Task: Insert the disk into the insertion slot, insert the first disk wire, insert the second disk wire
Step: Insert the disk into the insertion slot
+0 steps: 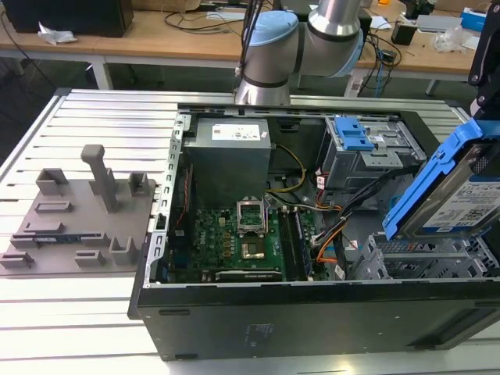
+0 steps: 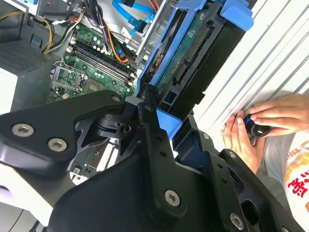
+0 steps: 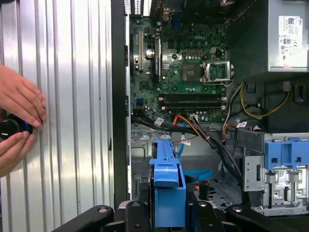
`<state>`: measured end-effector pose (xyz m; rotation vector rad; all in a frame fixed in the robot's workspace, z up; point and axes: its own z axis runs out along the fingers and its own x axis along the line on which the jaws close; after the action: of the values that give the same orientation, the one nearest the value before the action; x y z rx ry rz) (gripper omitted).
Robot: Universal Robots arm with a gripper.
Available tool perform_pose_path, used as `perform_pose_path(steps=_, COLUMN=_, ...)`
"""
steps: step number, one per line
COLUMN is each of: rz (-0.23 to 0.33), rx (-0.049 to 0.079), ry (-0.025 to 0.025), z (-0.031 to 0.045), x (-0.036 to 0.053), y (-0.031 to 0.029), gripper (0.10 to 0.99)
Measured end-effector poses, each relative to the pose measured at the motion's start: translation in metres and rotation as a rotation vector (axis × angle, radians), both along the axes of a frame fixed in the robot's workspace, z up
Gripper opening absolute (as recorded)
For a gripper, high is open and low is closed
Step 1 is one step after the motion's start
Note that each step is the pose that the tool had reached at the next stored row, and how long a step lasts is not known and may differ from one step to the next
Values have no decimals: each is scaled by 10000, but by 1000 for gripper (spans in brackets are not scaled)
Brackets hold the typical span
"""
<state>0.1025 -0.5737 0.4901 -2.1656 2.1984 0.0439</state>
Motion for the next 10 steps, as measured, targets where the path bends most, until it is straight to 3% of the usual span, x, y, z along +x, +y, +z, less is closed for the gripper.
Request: perform_pose_path(steps=10, rz=-2, rx=-176, ry=9, z=-36, x=65, y=114, gripper=365)
